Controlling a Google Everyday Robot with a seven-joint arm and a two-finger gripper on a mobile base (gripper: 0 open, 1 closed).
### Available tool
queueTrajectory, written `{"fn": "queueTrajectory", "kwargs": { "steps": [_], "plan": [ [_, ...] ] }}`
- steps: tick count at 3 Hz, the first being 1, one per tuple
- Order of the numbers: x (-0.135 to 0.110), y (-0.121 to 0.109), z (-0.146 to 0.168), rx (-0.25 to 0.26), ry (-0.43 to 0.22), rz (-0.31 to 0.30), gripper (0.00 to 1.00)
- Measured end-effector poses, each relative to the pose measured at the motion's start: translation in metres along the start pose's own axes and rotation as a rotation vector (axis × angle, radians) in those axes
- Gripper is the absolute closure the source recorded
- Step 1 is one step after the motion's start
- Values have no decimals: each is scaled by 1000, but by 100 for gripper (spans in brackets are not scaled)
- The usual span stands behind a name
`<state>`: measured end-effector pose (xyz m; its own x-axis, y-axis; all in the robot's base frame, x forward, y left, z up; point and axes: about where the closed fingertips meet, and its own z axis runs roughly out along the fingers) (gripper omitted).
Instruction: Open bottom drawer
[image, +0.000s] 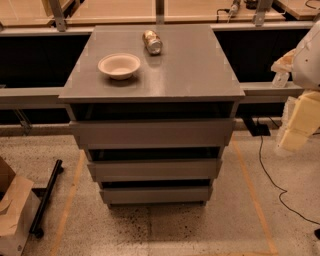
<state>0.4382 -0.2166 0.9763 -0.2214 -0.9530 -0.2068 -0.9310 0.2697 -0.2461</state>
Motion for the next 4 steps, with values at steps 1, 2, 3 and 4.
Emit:
{"fn": "queueTrajectory", "kwargs": {
  "steps": [1,2,3,4],
  "plan": [
    [0,0,0,0,0,0,0],
    [6,3,10,11,-36,-3,0],
    [12,11,38,-2,-100,-7,0],
    [12,12,41,3,-110,-8,0]
  ]
}}
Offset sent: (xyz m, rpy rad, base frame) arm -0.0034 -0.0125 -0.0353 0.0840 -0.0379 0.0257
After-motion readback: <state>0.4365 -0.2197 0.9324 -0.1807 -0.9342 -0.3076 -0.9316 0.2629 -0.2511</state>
